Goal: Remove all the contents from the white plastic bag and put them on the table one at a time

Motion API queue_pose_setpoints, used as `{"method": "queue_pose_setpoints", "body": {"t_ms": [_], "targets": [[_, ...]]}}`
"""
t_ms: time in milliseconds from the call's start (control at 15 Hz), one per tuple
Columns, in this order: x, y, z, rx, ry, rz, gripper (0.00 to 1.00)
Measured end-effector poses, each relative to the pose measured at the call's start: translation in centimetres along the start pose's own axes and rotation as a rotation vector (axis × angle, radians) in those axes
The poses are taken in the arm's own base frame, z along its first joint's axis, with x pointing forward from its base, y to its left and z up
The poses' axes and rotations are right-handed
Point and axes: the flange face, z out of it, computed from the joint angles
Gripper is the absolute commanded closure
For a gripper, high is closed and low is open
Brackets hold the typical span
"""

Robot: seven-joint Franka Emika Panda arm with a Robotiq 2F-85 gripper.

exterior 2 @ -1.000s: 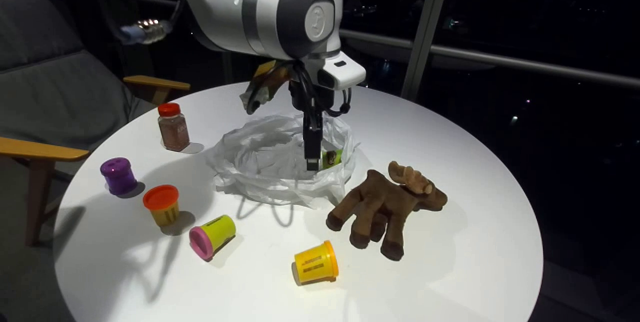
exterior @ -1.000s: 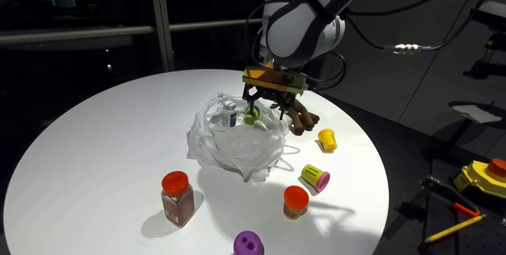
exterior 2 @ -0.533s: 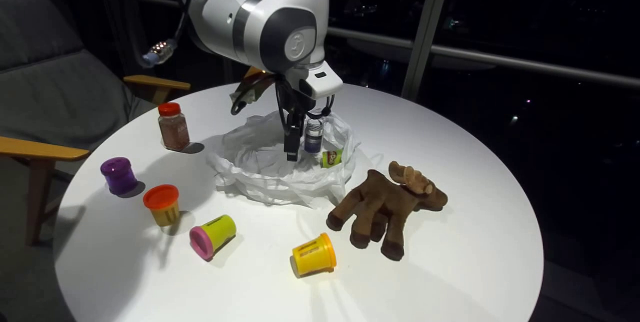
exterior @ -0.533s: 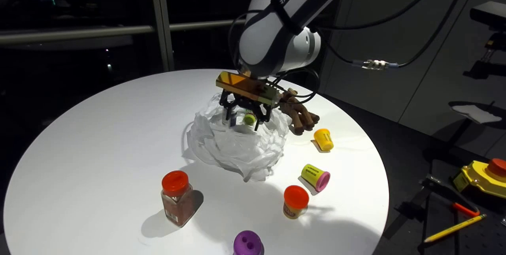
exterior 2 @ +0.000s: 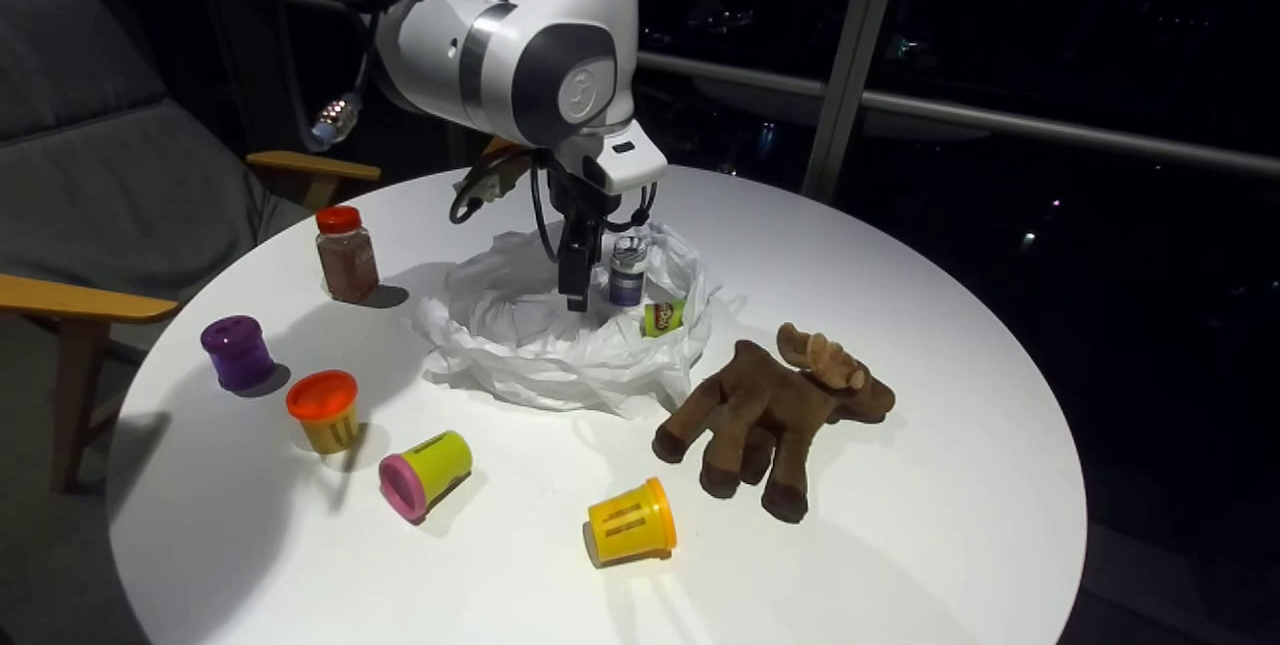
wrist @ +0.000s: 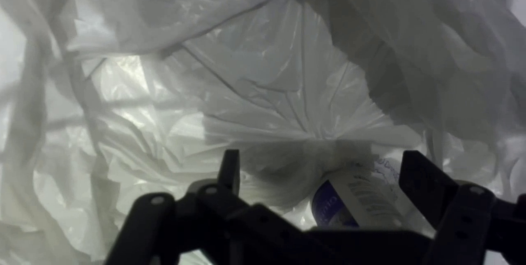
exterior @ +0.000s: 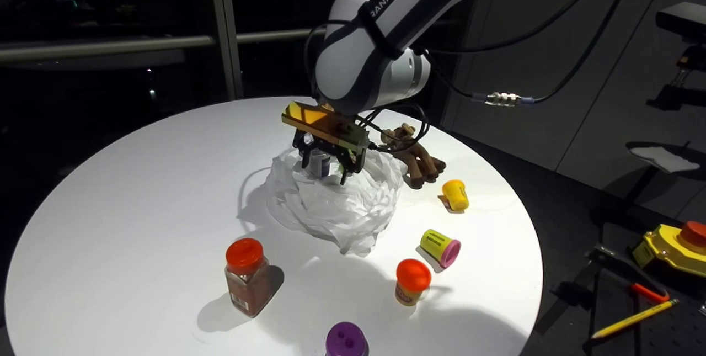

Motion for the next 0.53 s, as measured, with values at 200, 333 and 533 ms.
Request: {"method": "queue_pose_setpoints", "body": {"t_ms": [200,333,533], "targets": [[-0.3,-1.1,-0.9,0.017,0.040,-0.018,0.00],[-0.7,-1.9,-1.7,0.025,0.076,-0.033,0.00],[-1.2,-2.9,-2.7,0.030,0.137,-0.052,0.00]]}}
